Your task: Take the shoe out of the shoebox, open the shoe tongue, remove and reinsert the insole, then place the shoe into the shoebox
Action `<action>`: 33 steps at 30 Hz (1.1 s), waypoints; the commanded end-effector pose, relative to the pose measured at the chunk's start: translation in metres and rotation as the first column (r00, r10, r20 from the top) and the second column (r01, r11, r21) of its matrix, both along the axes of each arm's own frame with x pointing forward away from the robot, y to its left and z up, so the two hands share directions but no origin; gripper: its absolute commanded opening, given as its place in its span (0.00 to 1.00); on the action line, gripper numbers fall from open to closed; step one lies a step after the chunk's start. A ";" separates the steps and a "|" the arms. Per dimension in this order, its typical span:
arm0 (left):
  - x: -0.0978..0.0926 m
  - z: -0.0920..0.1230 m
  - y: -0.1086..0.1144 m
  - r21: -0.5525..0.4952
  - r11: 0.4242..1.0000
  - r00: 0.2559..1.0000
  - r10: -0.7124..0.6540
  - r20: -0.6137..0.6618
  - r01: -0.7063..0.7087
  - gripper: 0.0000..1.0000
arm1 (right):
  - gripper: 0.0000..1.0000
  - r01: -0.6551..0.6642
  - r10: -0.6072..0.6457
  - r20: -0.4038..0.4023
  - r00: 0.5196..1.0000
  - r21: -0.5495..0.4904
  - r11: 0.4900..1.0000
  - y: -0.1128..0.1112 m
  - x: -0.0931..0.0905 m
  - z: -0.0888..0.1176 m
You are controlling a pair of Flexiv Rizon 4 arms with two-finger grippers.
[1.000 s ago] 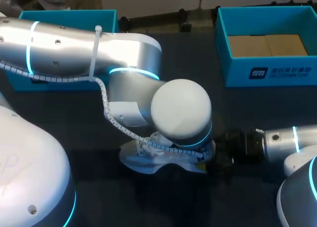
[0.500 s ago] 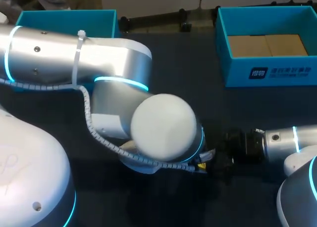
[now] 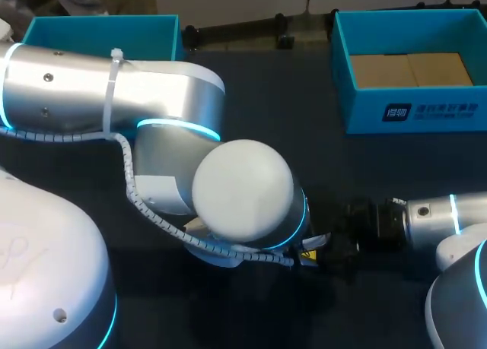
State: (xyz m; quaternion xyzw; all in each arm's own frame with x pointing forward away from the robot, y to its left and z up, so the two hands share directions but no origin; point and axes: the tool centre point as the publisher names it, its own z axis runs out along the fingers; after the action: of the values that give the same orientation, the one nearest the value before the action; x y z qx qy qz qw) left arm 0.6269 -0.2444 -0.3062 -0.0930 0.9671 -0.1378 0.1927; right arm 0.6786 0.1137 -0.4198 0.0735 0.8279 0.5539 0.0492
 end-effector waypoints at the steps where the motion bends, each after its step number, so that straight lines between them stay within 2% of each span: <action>1: 0.010 -0.009 -0.008 0.015 1.000 1.000 0.003 -0.021 -0.002 0.22 | 0.00 0.000 0.000 -0.001 1.000 -0.004 1.000 0.001 -0.001 0.000; 6: 0.010 -0.018 -0.011 0.025 1.000 1.000 0.015 -0.022 -0.014 0.30 | 0.00 0.000 0.000 -0.001 1.000 -0.004 1.000 0.001 -0.001 0.000; 12: 0.010 -0.024 -0.015 0.030 0.999 1.000 0.018 -0.024 -0.017 0.33 | 0.00 0.000 0.000 -0.001 1.000 -0.004 1.000 0.001 -0.001 0.000; 21: 0.015 -0.036 -0.020 0.032 0.999 0.999 0.036 0.014 -0.036 0.33 | 0.00 0.000 0.000 -0.001 1.000 -0.004 1.000 0.001 -0.001 0.000; 33: 0.023 -0.040 -0.016 0.008 0.998 0.997 0.059 0.050 -0.059 0.31 | 0.00 0.000 0.000 -0.001 1.000 -0.004 1.000 0.001 -0.001 0.000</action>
State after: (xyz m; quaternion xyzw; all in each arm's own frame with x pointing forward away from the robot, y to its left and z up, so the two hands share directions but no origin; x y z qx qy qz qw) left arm 0.6524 -0.2615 -0.3431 -0.1168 0.9607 -0.1281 0.2169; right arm 0.6786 0.1137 -0.4197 0.0734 0.8279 0.5539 0.0492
